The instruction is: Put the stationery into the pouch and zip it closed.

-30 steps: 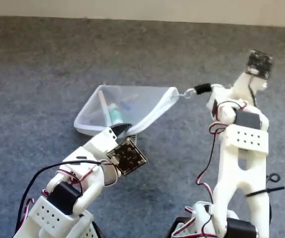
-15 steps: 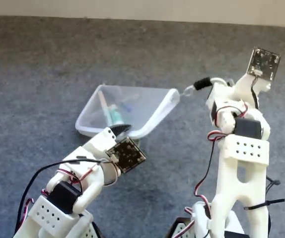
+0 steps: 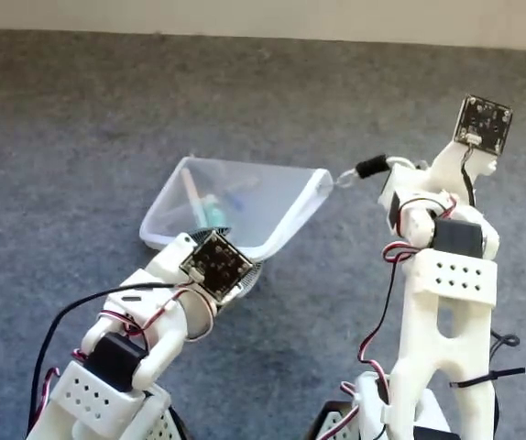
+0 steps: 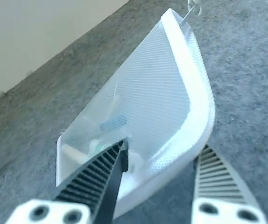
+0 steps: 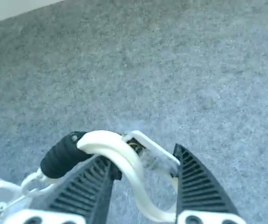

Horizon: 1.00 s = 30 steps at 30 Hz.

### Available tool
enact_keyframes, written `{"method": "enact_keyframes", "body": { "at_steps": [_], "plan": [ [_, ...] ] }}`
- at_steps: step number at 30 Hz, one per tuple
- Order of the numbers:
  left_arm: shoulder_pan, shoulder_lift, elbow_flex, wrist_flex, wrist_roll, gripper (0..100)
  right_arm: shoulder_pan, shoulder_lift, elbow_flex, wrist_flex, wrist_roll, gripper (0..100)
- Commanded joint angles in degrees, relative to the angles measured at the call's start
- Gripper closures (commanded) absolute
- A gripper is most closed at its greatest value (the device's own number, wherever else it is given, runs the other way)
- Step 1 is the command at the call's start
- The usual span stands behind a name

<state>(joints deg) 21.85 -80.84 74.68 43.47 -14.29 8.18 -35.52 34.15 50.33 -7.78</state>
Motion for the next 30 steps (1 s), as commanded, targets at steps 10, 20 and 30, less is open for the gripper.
{"method": "enact_keyframes", "body": {
  "at_steps": [10, 20, 30],
  "plan": [
    [-4.7, -1.01, -15.16, 15.12, 4.4, 79, -5.23, -17.89, -0.57, 8.75, -0.18, 84.2],
    [-8.04, -17.01, -14.9, 27.69, 4.31, 79, -9.63, -27.47, 6.73, 20.7, 8.44, 84.2],
    [-17.8, -22.73, -12.18, 32.97, 4.4, 79, -10.68, -28.26, 7.96, 33.54, 11.87, 84.2]
  ]
}}
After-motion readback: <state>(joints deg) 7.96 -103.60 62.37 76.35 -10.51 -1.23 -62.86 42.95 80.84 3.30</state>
